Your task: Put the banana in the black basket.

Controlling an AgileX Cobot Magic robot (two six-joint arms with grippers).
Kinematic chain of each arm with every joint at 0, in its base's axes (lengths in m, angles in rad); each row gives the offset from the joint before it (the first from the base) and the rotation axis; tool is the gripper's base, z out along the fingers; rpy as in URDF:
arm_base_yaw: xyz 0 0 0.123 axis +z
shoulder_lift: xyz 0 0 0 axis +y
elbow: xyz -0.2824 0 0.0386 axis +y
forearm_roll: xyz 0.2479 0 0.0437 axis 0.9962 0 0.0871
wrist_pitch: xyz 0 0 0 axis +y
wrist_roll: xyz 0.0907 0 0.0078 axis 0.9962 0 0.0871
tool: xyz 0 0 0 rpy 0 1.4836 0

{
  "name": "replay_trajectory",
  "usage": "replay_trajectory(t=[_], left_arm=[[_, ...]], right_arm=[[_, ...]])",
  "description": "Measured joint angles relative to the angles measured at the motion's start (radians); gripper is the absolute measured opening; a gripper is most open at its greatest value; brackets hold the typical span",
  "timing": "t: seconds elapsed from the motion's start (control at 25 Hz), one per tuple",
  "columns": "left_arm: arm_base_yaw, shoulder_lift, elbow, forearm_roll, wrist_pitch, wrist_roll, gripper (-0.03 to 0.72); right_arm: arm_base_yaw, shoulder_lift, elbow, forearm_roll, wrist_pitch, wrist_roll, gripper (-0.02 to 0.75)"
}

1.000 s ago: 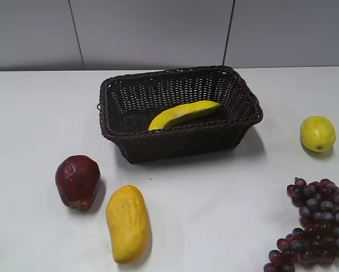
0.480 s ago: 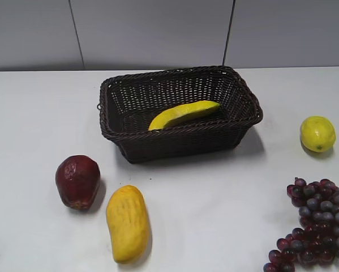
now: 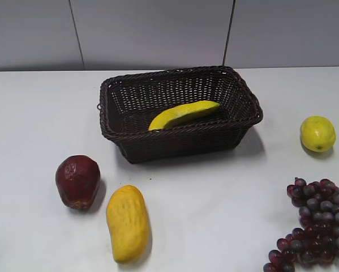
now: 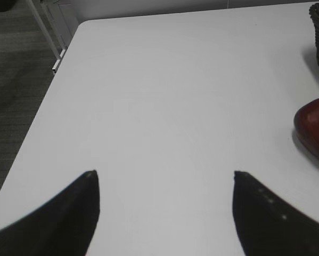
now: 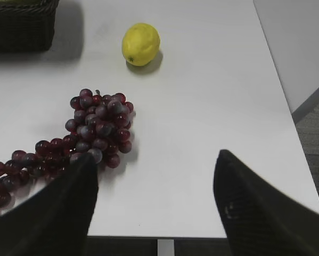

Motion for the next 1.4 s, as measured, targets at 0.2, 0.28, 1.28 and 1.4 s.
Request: replay_trajectory(t=[0.2,0.28,1.28,1.4], left_arm=[[0.0,0.0,0.0,0.0,0.0,0.0,0.578],[0.0,0.0,0.0,0.0,0.0,0.0,0.578],[0.0,0.0,0.0,0.0,0.0,0.0,0.578],[0.0,0.0,0.0,0.0,0.0,0.0,0.578]], right_arm=[[0.0,-0.013,0.0,0.0,-0.002,0.0,0.519],[0.0,-0.013,0.0,0.0,-0.002,0.0,0.519],[0.0,-0.014,0.03,0.001,-0.066,0.001,0.52],[0.0,-0.014,0.03,0.001,-0.067,0.001,0.52]])
